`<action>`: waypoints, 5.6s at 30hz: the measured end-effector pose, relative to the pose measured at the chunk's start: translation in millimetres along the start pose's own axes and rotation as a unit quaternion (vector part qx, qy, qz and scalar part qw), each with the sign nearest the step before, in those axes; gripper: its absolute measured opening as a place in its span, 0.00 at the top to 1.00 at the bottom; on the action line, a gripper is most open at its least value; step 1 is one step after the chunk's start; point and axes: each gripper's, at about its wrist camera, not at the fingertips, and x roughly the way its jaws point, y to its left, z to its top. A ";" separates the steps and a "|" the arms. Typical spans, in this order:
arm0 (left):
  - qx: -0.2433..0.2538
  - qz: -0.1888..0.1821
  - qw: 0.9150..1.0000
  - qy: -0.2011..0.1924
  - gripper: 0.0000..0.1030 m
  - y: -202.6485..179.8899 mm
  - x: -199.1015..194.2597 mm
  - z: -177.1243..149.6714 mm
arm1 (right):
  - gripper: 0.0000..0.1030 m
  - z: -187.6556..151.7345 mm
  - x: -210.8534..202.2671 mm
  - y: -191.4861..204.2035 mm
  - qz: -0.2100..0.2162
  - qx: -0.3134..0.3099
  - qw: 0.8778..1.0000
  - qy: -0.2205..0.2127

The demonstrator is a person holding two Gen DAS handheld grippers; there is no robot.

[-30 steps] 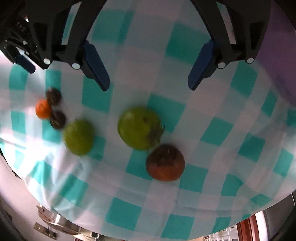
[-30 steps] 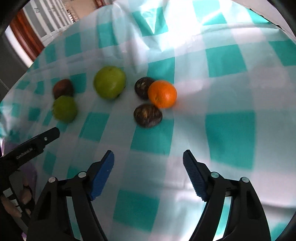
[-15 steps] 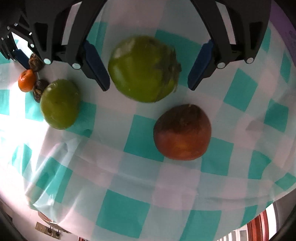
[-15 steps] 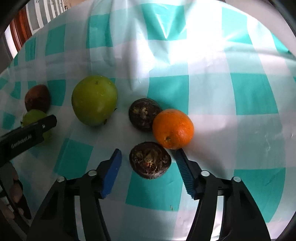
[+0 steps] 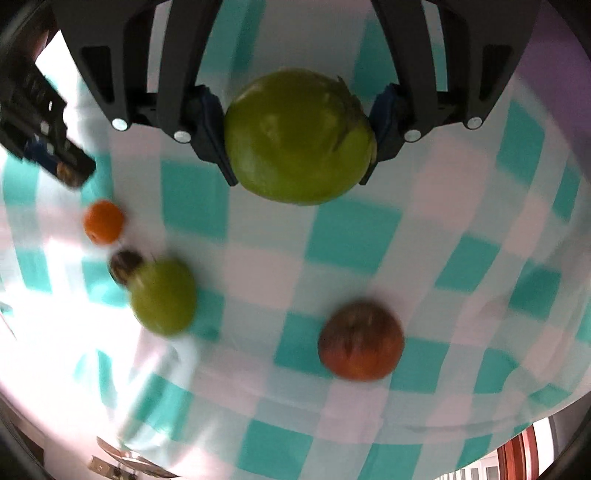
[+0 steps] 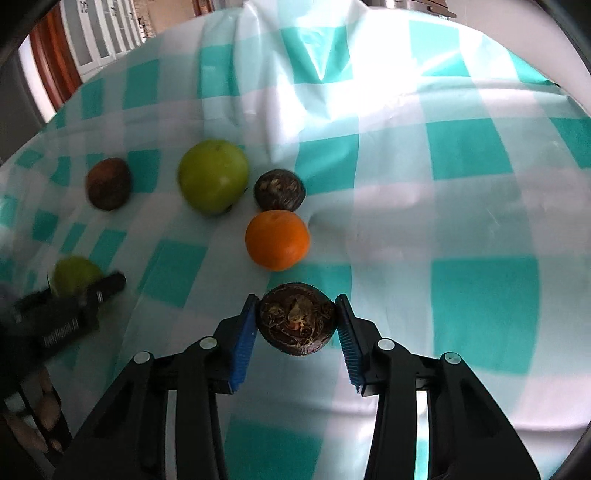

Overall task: Organize fruits
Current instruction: 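Grasp another brown nut with the right tool while the left tool grasps a green lime, then carry the brown nut and green lime into the box with both tools, then open both tools to release the fruits and withdraw from the box, then grasp an orange with the right tool while the left tool grasps a green lime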

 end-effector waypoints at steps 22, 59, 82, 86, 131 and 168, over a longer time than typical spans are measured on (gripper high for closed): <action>0.002 0.009 0.998 -0.061 0.39 -48.6 -240.6 -211.9 | 0.59 -106.5 -224.8 -36.4 0.090 -0.022 0.990 -0.105; -0.044 0.003 0.999 -0.015 0.39 319.9 -260.6 -173.3 | 0.59 -76.6 -197.7 353.9 0.139 -0.108 0.982 -0.074; 0.008 0.057 0.989 0.139 0.39 317.1 -166.9 -151.3 | 0.59 -43.0 -25.3 462.6 0.124 -0.199 0.963 0.134; 0.000 0.061 0.980 0.187 0.39 321.0 -150.4 -152.4 | 0.59 -54.3 -6.0 466.3 0.130 -0.202 0.957 0.160; 0.003 0.069 0.995 -0.066 0.02 97.4 -307.5 -162.7 | 0.19 -81.0 -254.4 194.8 0.143 -0.118 0.979 -0.086; 0.009 0.001 0.998 0.059 0.02 -47.5 -82.4 -63.2 | 0.19 -11.8 -76.5 -23.0 0.044 -0.026 0.998 0.021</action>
